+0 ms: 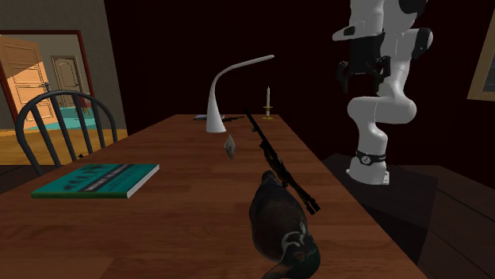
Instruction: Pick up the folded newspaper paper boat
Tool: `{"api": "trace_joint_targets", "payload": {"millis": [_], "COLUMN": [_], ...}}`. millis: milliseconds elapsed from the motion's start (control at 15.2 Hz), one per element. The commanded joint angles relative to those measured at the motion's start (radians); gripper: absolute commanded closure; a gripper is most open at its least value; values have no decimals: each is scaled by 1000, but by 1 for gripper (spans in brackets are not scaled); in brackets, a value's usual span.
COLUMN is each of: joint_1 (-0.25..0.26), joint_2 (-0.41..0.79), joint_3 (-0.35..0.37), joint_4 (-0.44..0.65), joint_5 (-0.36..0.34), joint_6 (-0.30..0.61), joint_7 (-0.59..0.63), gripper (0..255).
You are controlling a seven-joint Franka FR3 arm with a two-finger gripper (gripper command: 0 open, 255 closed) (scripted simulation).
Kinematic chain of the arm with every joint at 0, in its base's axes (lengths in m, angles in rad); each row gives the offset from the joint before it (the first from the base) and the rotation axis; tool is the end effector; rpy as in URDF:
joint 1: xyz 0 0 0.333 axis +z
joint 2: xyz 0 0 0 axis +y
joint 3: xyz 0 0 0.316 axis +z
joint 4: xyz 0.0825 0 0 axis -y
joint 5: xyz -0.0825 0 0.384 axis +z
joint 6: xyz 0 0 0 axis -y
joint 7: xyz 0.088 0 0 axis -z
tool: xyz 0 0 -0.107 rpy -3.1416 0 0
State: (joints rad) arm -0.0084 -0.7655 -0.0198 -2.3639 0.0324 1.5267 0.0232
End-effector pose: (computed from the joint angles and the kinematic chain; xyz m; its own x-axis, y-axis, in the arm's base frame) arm 0.3067 -0.0067 0.5769 0.9964 -0.0434 -0.0727 -0.0467 -0.9979 -0.0444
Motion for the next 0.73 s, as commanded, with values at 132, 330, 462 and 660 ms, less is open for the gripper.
{"api": "trace_joint_targets", "payload": {"millis": [132,330,462,660], "joint_1": [-4,-10,-13,-14], "joint_2": [4,26,51,103], "joint_3": [-51,-128,-180,-258], "joint_4": [-19,-34,-36,-26], "joint_5": [-37,-90,-123,-165], "joint_6": [24,65,95,145], "joint_7": [-85,-212,-295,-421], "gripper": [0,0,0,0]}}
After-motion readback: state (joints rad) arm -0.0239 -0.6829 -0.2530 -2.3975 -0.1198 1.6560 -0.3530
